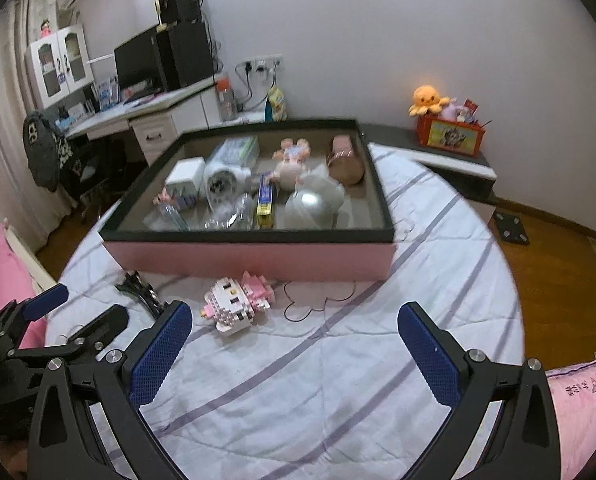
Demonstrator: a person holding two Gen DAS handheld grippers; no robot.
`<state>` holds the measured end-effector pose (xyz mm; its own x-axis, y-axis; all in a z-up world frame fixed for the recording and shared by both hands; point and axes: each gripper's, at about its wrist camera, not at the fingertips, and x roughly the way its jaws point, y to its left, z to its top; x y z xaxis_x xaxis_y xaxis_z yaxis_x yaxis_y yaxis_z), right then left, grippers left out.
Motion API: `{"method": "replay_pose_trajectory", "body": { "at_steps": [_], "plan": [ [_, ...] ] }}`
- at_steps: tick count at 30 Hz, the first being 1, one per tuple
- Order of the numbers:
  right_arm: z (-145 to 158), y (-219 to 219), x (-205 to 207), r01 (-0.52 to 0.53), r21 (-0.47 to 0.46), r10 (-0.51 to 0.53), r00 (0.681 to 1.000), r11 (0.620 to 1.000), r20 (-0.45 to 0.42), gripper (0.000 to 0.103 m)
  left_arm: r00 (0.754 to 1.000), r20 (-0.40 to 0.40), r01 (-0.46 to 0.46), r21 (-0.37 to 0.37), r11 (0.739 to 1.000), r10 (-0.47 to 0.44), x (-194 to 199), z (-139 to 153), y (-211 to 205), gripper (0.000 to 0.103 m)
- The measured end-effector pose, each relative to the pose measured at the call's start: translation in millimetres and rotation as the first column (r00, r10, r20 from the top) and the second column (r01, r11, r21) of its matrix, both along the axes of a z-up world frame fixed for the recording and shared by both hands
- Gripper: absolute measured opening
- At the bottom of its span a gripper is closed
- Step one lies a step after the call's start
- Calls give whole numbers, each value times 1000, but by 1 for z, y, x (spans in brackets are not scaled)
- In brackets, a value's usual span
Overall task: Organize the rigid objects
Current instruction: 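Grasp the black hair clip with the left tool while the right tool grasps the pink-white block figure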
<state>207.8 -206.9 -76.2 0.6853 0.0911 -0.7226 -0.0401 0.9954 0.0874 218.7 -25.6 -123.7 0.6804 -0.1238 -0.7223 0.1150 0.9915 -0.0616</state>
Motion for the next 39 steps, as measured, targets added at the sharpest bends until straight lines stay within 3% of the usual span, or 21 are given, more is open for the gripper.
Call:
{"method": "replay_pose_trajectory", "body": {
  "at_steps": [6,13,18,23,26,29,31,39],
  "plan": [
    [-26,5,25,-37,25,39,998,999,-58,103,997,-73,15,16,1000,-14,27,-25,-8,103],
    [-42,8,48,-81,74,88,991,994,-98,103,992,-118,45,-22,999,-47,44,-32,-11,102],
    [-47,16,56,-137,99,148,981,986,-122,103,990,-104,89,-48,995,-93,40,-30,-8,86],
    [-48,18,57,-157,104,169,978,982,-126,103,987,-103,116,-68,991,-122,35,-28,0,82],
    [-45,13,55,-149,82,158,980,985,-123,103,988,-105,103,-90,991,-113,33,-27,9,85],
    [-50,10,57,-144,53,150,979,988,-140,102,991,-113,57,-71,996,-65,40,-30,11,100],
    [-52,8,58,-141,73,150,978,987,-142,102,993,-111,43,-65,997,-50,44,-31,10,100],
    [-50,12,55,-210,65,217,967,976,-135,102,987,-102,114,-87,990,-123,43,-28,14,80]
  ]
}}
